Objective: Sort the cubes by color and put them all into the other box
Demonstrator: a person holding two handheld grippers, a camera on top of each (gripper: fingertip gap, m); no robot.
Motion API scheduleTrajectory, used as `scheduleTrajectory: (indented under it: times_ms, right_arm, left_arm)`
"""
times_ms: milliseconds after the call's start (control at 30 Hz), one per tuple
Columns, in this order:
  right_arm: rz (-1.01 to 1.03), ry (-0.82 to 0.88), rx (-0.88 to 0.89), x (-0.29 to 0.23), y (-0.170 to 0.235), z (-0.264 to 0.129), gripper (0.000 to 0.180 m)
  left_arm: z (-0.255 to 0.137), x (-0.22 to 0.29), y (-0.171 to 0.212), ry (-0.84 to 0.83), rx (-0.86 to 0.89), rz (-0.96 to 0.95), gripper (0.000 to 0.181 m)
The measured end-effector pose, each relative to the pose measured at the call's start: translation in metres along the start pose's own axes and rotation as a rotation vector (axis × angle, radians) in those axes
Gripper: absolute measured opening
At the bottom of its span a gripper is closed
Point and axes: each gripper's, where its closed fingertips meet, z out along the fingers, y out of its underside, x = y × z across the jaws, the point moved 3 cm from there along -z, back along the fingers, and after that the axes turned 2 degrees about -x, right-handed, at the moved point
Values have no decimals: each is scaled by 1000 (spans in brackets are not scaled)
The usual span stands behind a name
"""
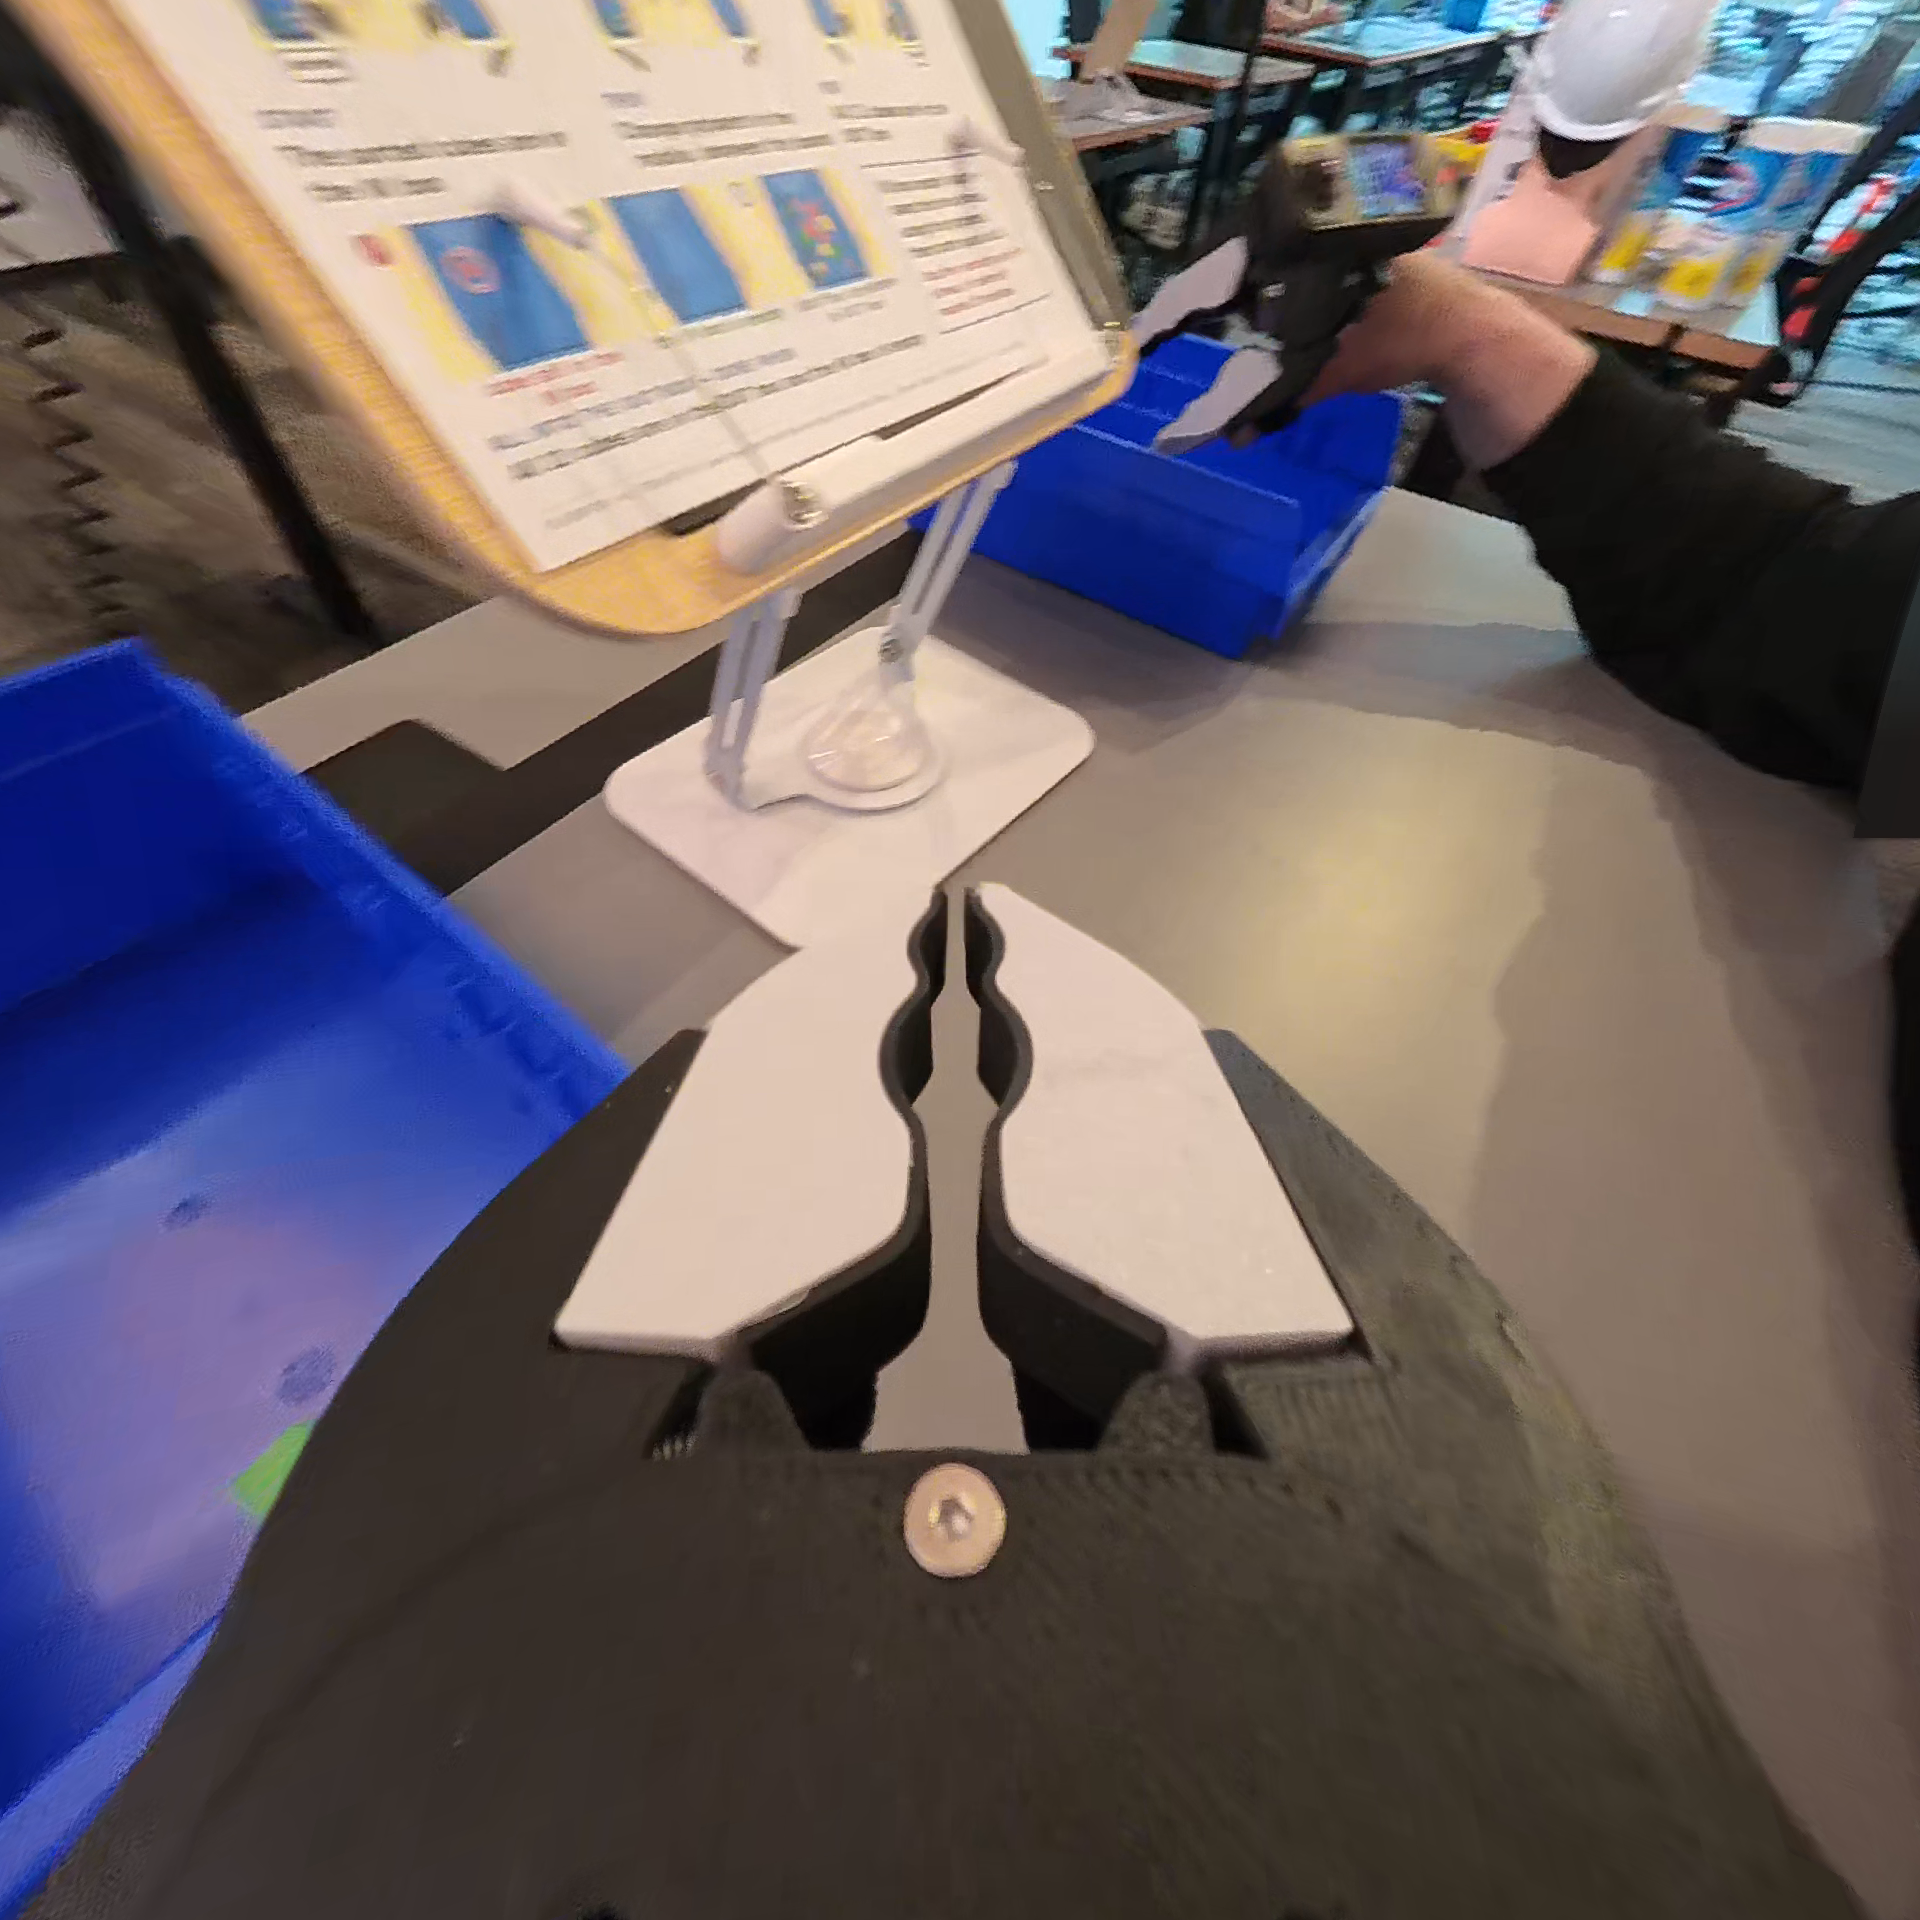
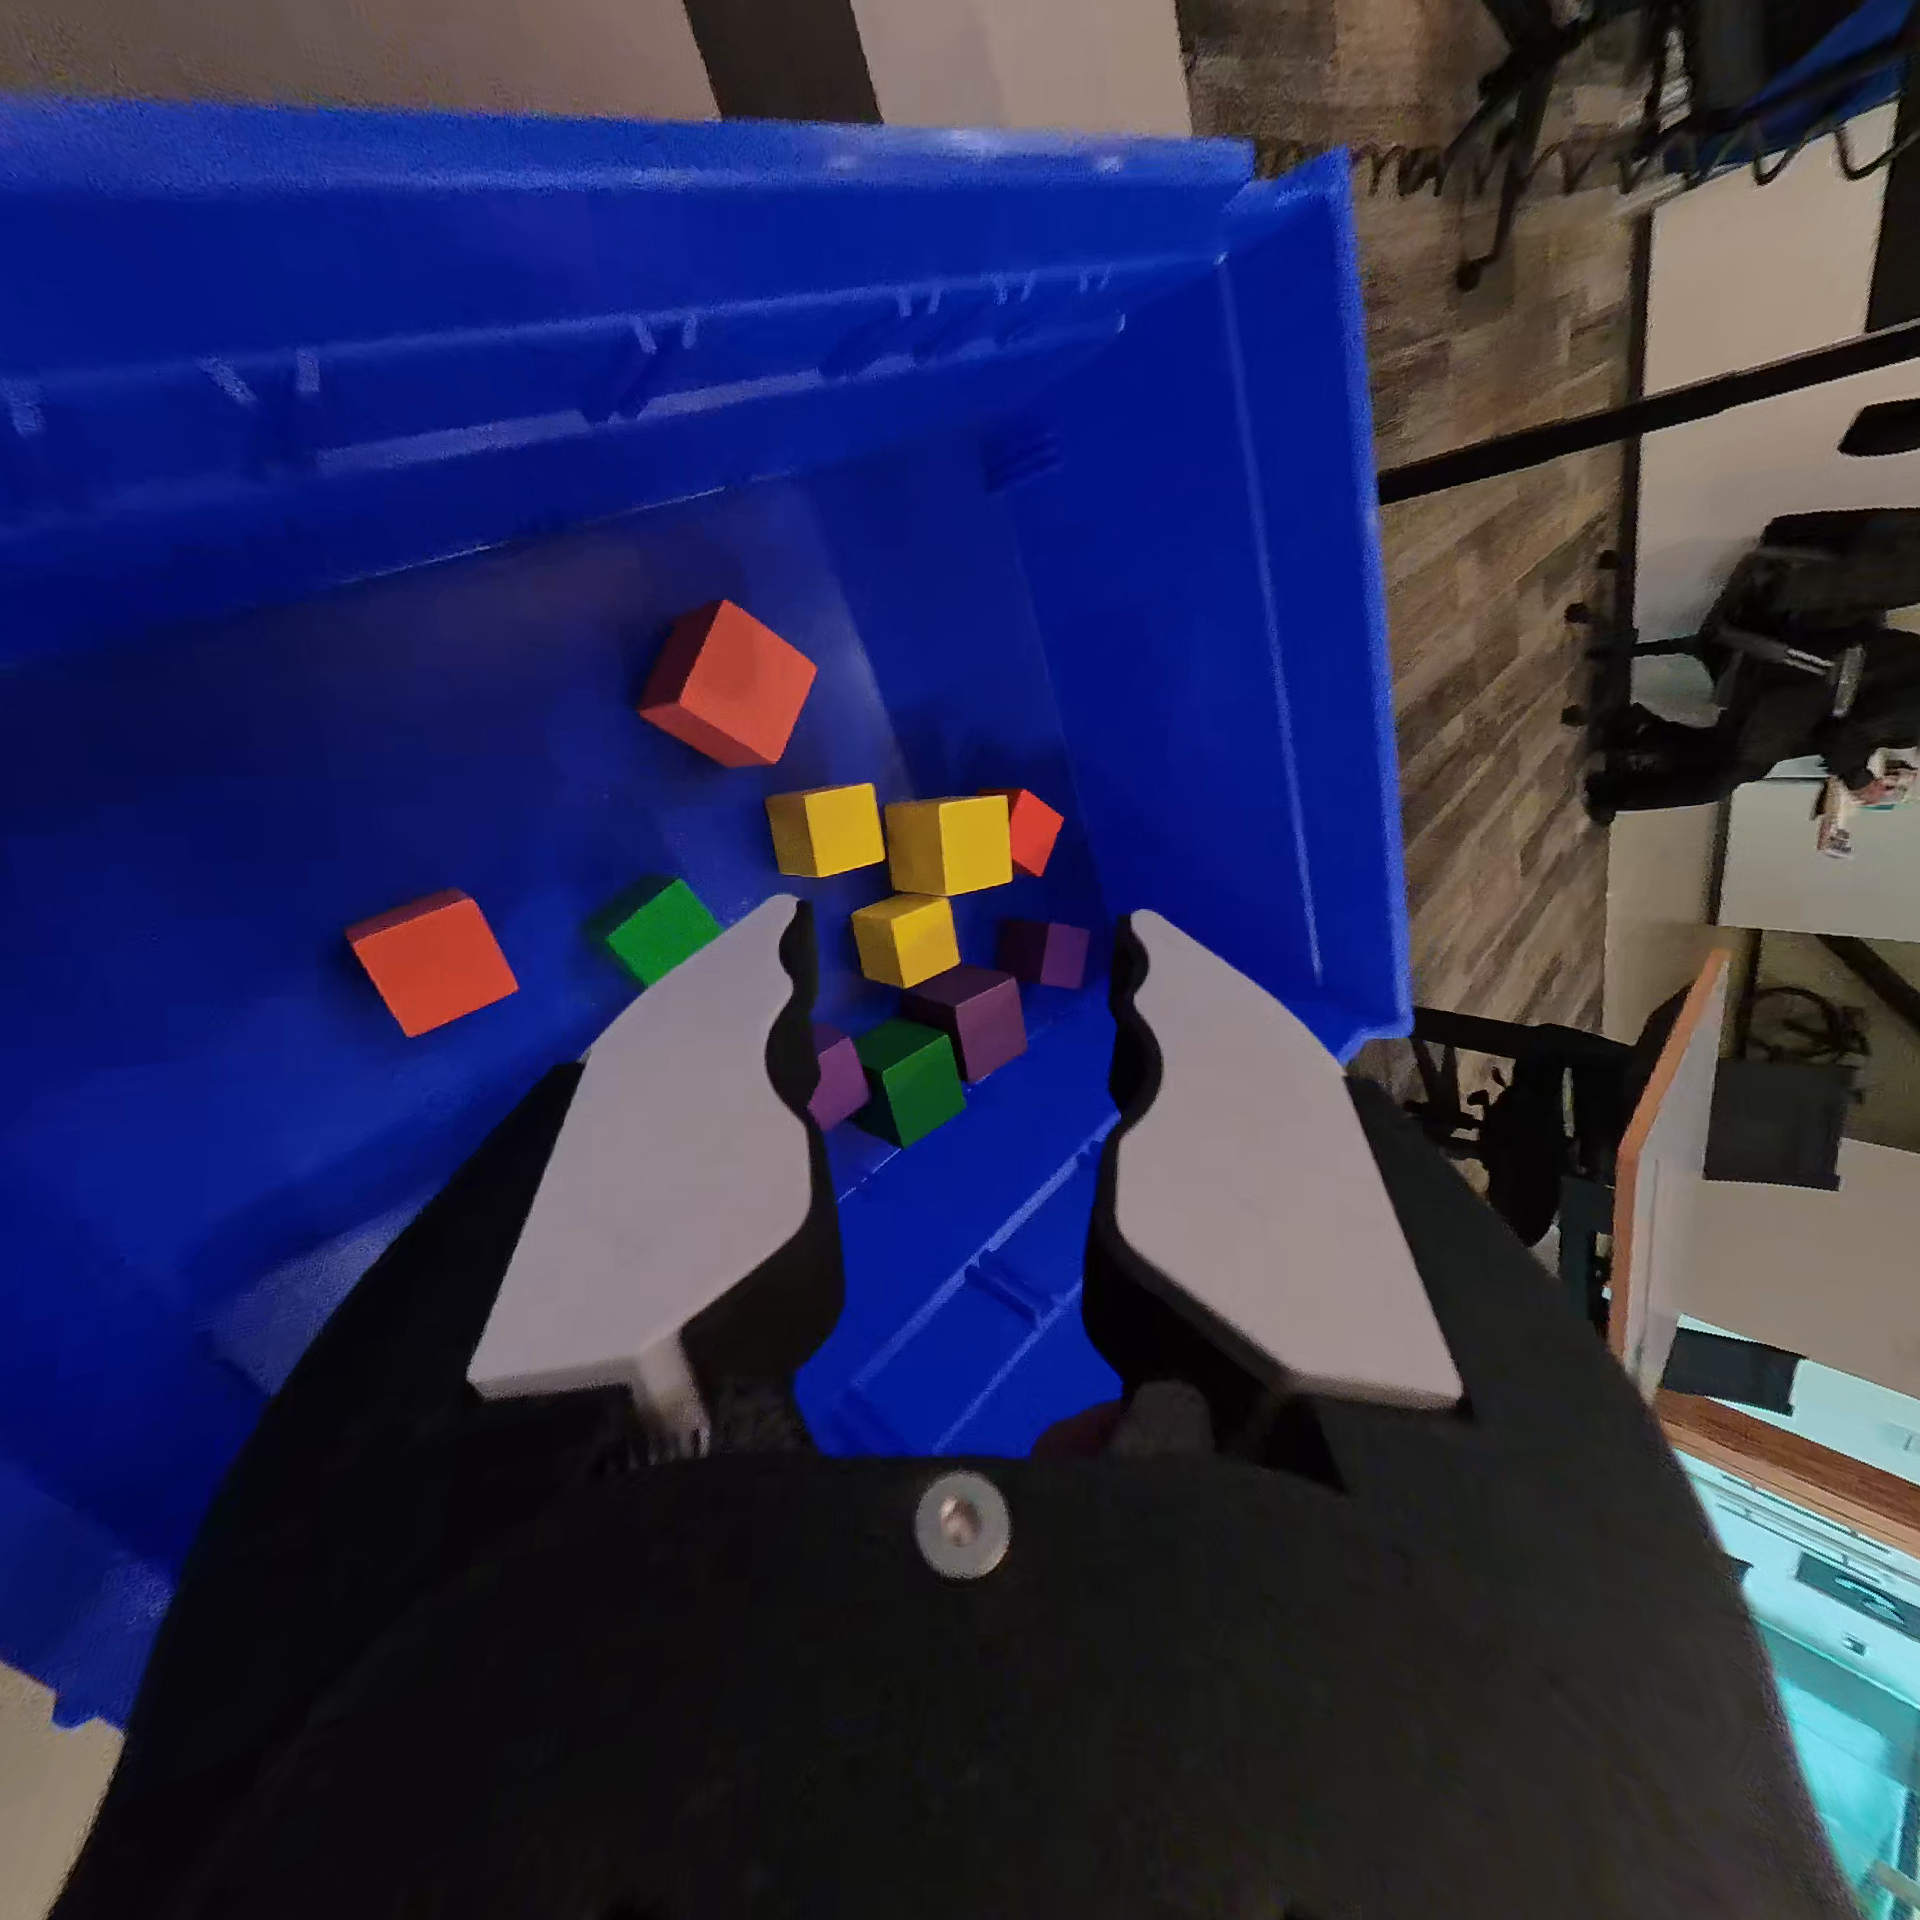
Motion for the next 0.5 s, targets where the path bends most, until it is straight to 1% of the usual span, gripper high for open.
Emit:
scheduleTrajectory:
  times_ms: [100, 167, 200, 233, 267, 367, 433, 500]
  right_arm:
    - [-15, 25, 15, 2, -6, -10, 50]
    - [-29, 45, 15, 3, -11, -15, 48]
    - [-37, 54, 17, 2, -13, -17, 47]
    - [-47, 58, 20, 1, -16, -19, 47]
    - [-56, 60, 20, 0, -19, -20, 47]
    - [-88, 63, 18, -5, -26, -22, 46]
    - [-103, 63, 18, -9, -30, -22, 46]
    - [-121, 64, 17, -12, -33, -21, 46]
  left_arm:
    - [-16, -25, 5, -105, -6, -62, 11]
    - [-24, -50, 15, -214, -80, -128, 22]
    - [-28, -64, 23, -279, -139, -159, 26]
    - [-30, -76, 31, -332, -206, -189, 34]
    - [-30, -86, 41, -357, -292, -222, 37]
    - [-25, -114, 70, -438, -541, -294, 38]
    - [-20, -126, 88, -458, -706, -339, 43]
    - [-14, -138, 99, -485, -808, -360, 46]
